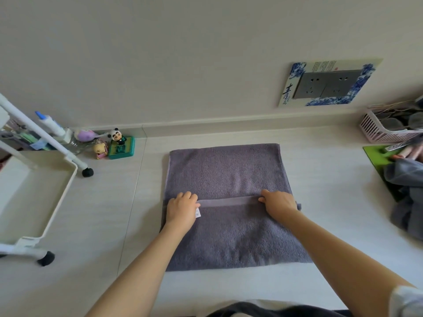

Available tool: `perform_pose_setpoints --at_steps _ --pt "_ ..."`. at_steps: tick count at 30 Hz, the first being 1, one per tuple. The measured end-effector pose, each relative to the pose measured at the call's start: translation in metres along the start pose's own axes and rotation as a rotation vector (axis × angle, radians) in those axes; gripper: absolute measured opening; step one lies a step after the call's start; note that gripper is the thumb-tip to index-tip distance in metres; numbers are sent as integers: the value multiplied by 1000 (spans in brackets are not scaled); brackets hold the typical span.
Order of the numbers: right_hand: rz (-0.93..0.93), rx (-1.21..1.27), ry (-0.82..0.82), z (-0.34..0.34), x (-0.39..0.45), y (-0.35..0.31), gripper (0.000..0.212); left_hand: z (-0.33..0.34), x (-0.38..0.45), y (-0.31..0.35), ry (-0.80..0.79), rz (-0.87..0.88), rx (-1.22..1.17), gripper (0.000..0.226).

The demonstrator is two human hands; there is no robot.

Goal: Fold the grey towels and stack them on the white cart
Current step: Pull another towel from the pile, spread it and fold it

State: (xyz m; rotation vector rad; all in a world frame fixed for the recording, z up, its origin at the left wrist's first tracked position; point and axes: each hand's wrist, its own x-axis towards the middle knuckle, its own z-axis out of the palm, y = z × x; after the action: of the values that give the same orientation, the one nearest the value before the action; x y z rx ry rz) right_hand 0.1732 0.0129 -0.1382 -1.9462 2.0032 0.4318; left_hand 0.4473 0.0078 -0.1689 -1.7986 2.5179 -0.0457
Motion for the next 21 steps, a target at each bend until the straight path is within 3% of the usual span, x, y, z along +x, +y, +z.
perform_pose_setpoints --at_steps 4,8,10,12,14,17,21 --pt "36 24 -16 3 5 -1 30 -2 3 4 -63 -84 -16 17" --pt "72 14 8 6 4 -6 31 -3 4 10 -120 -180 26 25" --pt "82 -65 142 15 -1 -7 34 -4 -3 18 12 -206 -12 28" --pt "29 -42 381 26 -11 -13 32 3 -11 30 167 -131 -108 29" --pt "-112 44 562 39 -27 -31 32 7 -26 53 191 -9 -233 40" --pt "-284 156 466 70 -51 -60 44 16 -48 81 36 72 -278 56" --pt "-219 180 349 100 -58 -52 50 36 -64 70 -37 52 -249 61"
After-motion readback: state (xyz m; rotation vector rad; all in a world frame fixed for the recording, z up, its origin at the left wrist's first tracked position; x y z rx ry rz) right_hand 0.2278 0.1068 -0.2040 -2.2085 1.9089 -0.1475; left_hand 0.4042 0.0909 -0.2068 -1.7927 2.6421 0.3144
